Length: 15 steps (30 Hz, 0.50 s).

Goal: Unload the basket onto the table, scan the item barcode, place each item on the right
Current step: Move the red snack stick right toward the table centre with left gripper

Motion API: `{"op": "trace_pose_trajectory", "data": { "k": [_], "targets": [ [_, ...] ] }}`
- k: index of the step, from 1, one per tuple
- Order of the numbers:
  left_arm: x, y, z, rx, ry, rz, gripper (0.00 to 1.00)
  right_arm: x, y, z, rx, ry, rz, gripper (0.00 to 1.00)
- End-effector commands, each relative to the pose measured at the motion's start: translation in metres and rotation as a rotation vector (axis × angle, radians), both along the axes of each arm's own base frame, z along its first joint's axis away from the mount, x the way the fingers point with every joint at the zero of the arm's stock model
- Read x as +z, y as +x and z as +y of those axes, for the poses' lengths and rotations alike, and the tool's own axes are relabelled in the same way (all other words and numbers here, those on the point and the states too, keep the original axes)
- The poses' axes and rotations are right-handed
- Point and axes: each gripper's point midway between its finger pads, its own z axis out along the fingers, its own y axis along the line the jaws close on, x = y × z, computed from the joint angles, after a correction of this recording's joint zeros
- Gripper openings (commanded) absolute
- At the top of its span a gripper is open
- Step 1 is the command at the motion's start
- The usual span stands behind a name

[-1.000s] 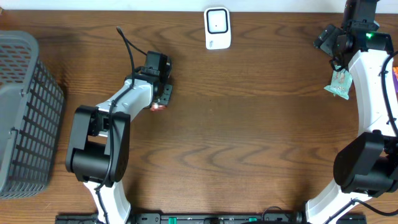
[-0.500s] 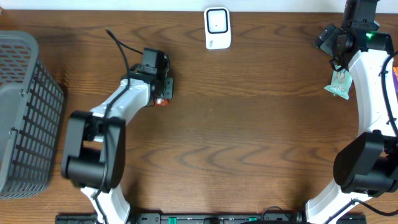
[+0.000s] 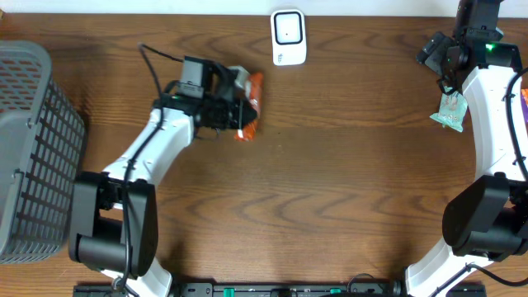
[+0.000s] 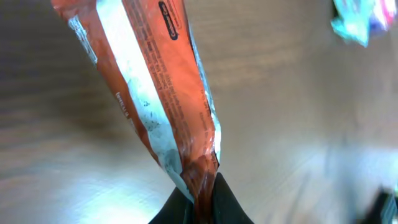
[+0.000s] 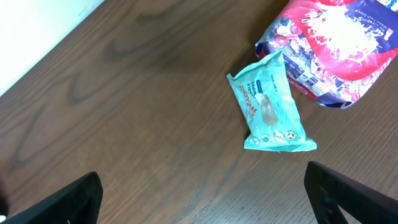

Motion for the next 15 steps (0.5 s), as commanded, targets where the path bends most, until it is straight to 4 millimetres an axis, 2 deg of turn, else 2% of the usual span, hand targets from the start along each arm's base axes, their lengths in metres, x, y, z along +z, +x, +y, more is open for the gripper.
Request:
{"op": "trace_pose_trajectory", "data": {
  "k": [1,6,8,15],
  "targets": [
    [-0.003,-0.019,-0.018,-0.136,-0.023,-0.023,0.07,-0.002,0.0,-0.002,-0.011,-0.01,0.007,0.99],
    [0.001,-0.028,-0.031,-0.176,-0.057,-0.01,0.07,-0.002,0.0,-0.002,-0.009,-0.009,0.006,0.99],
    [0.007,-0.034,-0.038,-0.207,-0.112,0.002,0.07,0.002,0.009,0.001,0.002,0.004,-0.034,0.99],
    [0.011,-0.037,-0.041,-0.22,-0.136,0.006,0.07,0.001,0.02,0.06,0.167,0.315,-0.087,0.99]
  ]
}}
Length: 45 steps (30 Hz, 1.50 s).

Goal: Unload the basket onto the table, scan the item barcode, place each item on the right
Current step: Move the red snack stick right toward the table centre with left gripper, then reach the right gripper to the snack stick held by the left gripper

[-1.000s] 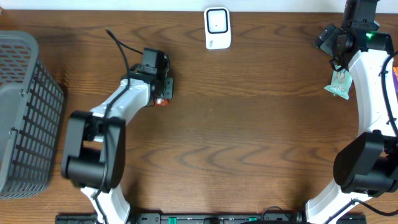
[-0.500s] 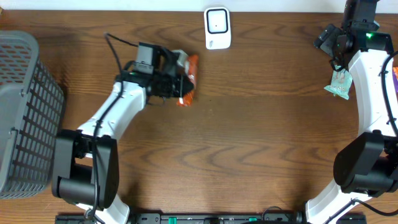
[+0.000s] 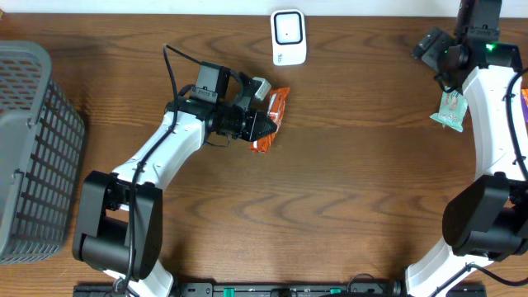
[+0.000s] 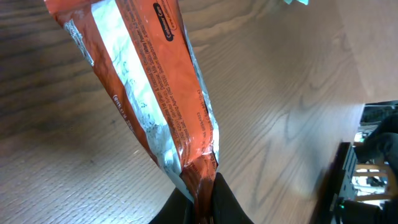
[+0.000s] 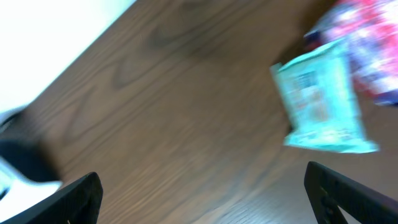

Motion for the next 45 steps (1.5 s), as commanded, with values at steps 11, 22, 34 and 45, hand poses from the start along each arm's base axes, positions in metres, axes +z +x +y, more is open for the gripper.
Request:
{"op": "trace_pose_trajectory", "data": {
  "k": [11,22,34,45],
  "targets": [
    [0.009,0.007,-0.009,0.065,-0.083,0.064,0.07,-0.02,-0.011,0.168,0.479,0.511,0.052,0.99],
    [0.033,0.006,-0.023,0.134,-0.243,0.249,0.08,-0.062,-0.01,0.285,0.758,0.932,0.049,0.99],
    [0.027,0.024,-0.007,0.282,-0.221,0.312,0.07,-0.055,-0.027,0.303,0.902,1.247,0.097,0.91],
    [0.038,0.025,-0.009,0.297,-0.292,0.388,0.07,-0.049,-0.045,0.328,0.916,1.315,0.19,0.91]
  ]
}}
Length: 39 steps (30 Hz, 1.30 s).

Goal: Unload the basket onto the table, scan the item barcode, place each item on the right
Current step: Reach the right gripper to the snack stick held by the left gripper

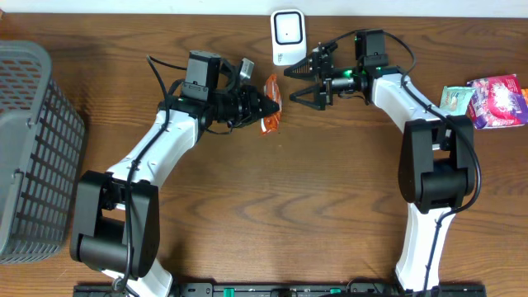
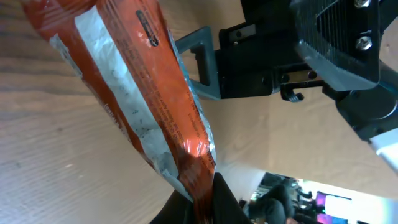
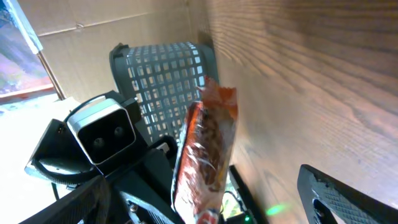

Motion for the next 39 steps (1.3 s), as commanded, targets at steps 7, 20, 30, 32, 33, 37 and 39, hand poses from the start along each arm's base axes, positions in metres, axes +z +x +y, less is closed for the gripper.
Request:
{"op": "trace_pose_trajectory", "data": {
  "k": [7,20,30,32,33,37,39],
  "targets": [
    [0.008,-0.008,-0.007,-0.041,-0.08,0.046,0.07,-0.002,-0.015,0.029,0.041,-0.013,0.081,0.9],
    [0.013,-0.008,-0.009,-0.056,-0.098,0.028,0.07,-0.005,-0.018,0.038,0.022,-0.038,0.198,0.65],
    [0.013,-0.008,-0.01,-0.051,-0.1,0.041,0.07,-0.006,-0.017,0.038,0.011,-0.045,0.22,0.26],
    [0.013,-0.008,-0.01,-0.051,-0.1,0.041,0.07,-0.007,-0.016,0.038,0.005,-0.05,0.217,0.25],
    [0.013,-0.008,-0.01,-0.051,-0.1,0.042,0.07,-0.008,-0.016,0.038,0.002,-0.053,0.216,0.24],
    [0.013,-0.008,-0.01,-0.051,-0.101,0.042,0.08,-0.01,-0.014,0.037,-0.011,-0.065,0.222,0.02],
    [0.013,-0.008,-0.01,-0.05,-0.1,0.041,0.08,-0.012,-0.012,0.037,-0.021,-0.074,0.219,0.01]
  ]
}}
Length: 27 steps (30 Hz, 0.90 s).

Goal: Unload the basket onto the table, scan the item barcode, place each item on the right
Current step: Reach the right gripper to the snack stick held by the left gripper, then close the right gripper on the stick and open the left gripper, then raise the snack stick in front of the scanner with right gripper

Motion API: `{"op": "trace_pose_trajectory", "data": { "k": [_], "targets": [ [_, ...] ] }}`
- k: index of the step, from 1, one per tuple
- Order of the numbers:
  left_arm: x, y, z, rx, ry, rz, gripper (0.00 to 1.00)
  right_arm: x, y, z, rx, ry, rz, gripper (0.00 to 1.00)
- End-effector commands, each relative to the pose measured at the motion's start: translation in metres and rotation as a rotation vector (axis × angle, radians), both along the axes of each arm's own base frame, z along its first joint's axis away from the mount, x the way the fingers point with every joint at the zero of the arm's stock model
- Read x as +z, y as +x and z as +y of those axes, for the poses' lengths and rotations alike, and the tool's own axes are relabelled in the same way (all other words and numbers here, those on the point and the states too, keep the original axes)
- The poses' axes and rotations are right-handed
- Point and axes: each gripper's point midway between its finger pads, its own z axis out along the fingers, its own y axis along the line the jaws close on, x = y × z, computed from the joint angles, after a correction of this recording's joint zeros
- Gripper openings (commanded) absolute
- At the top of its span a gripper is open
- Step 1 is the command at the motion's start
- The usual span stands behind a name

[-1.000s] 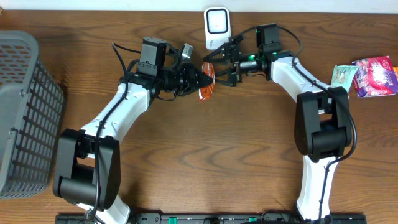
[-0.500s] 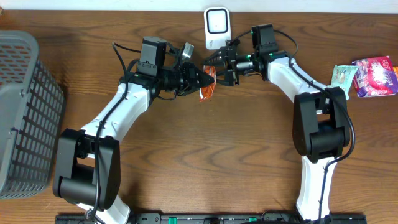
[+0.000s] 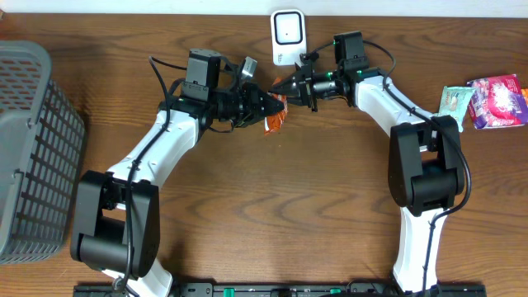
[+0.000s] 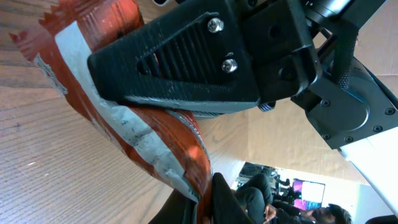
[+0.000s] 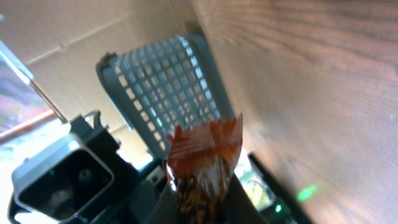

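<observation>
An orange snack packet (image 3: 275, 116) with a silvery seam (image 4: 134, 134) is held above the table between both arms, just below the white barcode scanner (image 3: 289, 37). My left gripper (image 3: 264, 106) is shut on one end of it (image 4: 200, 198). My right gripper (image 3: 286, 87) comes from the right and is shut on the other, crimped end (image 5: 203, 163). In the left wrist view a black finger (image 4: 180, 62) of the right gripper lies across the packet. No barcode shows in any view.
A grey mesh basket (image 3: 33, 148) stands at the table's left edge and shows in the right wrist view (image 5: 168, 87). At the far right lie a teal packet (image 3: 454, 99) and a red-and-pink bag (image 3: 495, 91).
My right gripper was open a little to the right of the packet; it has now moved in and shut on the packet's free end. The left gripper still holds the other end in about the same place.
My left gripper held the orange packet left of the scanner while the right arm stood at the far right near the teal packet. The left arm then carried the packet rightward below the scanner. The right arm came across open, and now both grippers hold the packet.
</observation>
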Motion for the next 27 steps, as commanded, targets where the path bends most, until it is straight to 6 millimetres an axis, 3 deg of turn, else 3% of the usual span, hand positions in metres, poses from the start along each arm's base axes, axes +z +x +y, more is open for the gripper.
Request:
{"op": "trace_pose_trajectory", "data": {
  "k": [1,2,6,9,14,19,24,27],
  "targets": [
    [-0.001,-0.004,-0.002,-0.015,-0.017,0.017,0.08,-0.007,0.003,0.001,-0.024,-0.039,-0.01,0.01],
    [-0.001,-0.003,-0.002,-0.015,-0.017,0.016,0.16,-0.009,0.005,0.001,-0.033,-0.052,-0.018,0.01],
    [-0.001,0.001,-0.001,-0.013,-0.002,-0.034,0.64,-0.014,0.021,0.0,-0.088,-0.103,-0.104,0.01],
    [-0.005,0.009,0.003,-0.017,0.053,-0.147,0.88,-0.015,0.041,-0.006,-0.165,-0.169,-0.184,0.02],
    [-0.027,0.036,0.029,0.137,0.226,-0.184,0.94,-0.024,0.059,-0.02,-0.257,-0.279,-0.224,0.02],
    [-0.057,0.063,0.092,0.363,0.478,-0.155,0.96,-0.025,0.085,-0.058,-0.377,-0.449,-0.274,0.02],
    [-0.08,0.065,0.151,0.514,0.688,-0.085,0.97,-0.006,0.101,-0.104,-0.439,-0.756,-0.353,0.02],
    [-0.087,0.064,0.175,0.577,0.784,-0.062,0.97,0.02,0.108,-0.13,-0.474,-1.005,-0.443,0.02]
  ]
}}
